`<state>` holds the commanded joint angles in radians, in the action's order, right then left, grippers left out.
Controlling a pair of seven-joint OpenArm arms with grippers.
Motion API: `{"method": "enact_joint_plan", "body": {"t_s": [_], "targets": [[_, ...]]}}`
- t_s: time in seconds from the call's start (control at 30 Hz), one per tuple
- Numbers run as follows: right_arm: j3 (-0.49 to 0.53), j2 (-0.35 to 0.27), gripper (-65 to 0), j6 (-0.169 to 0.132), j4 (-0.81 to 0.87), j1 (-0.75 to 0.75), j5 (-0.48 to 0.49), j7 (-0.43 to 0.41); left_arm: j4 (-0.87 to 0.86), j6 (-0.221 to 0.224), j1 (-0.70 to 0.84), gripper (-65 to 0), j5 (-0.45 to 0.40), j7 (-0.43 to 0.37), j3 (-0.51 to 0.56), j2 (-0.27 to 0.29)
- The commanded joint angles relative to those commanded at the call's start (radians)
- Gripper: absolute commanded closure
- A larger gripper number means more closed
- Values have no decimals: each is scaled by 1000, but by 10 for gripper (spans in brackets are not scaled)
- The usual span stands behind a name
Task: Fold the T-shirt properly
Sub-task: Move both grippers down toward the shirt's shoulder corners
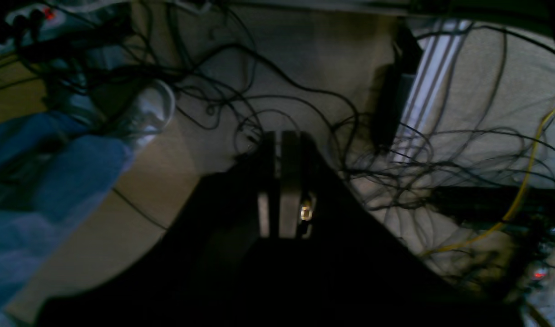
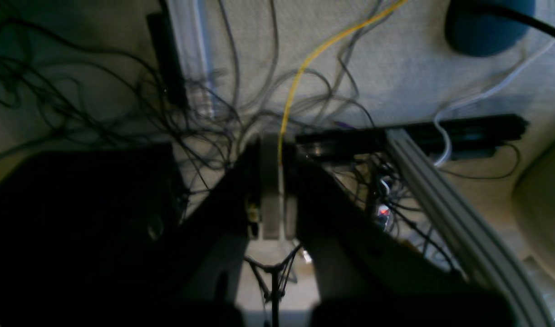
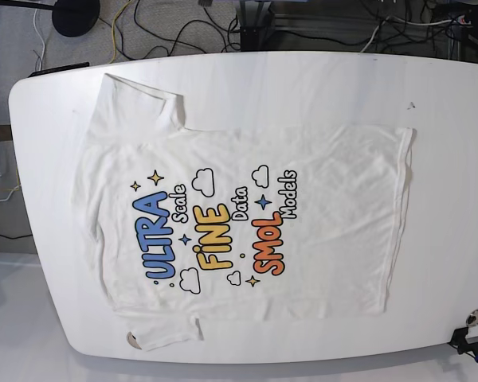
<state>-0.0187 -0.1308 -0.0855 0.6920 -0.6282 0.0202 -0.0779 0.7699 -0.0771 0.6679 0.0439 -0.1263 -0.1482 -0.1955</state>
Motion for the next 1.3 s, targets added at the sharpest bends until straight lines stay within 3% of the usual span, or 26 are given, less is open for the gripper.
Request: {"method": "enact_joint_plan", "body": {"t_s": [0.27,0.3,0.47,0.77,0.83,0.93,1.03,1.17,1.27,1.3], "targets": [[-18,-64,0,-1,369,-221,28,23,377,-7,223,0,9,32,-46,-32],[-21,-47,0,14,272,-159,13,48,256,0,146,0,4,19,-18,-18],[-88,-52,0,21,486,-266,7,79,497,-8,280,0,16,17,-32,-49],[-260,-62,0,7,865,-323,150,124,895,-22,408,0,18,37,-112,-59],[-295,-65,0,-6,946,-322,180,145,1020,-49,424,0,14,55,-126,-52],[-359,-68,0,-23,1049,-311,215,189,1225,-186,439,0,11,92,-144,-35],[-442,-73,0,-42,1142,-294,273,254,1391,-288,445,0,6,141,-173,-9],[-544,-91,0,-68,1234,-261,358,342,1533,-352,445,-2,7,232,-225,19],[-592,-116,0,-86,1275,-225,408,391,1586,-371,439,-29,16,301,-266,28],[-545,-91,0,-77,1233,-255,371,377,1510,-354,433,-1,27,200,-215,11]]}}
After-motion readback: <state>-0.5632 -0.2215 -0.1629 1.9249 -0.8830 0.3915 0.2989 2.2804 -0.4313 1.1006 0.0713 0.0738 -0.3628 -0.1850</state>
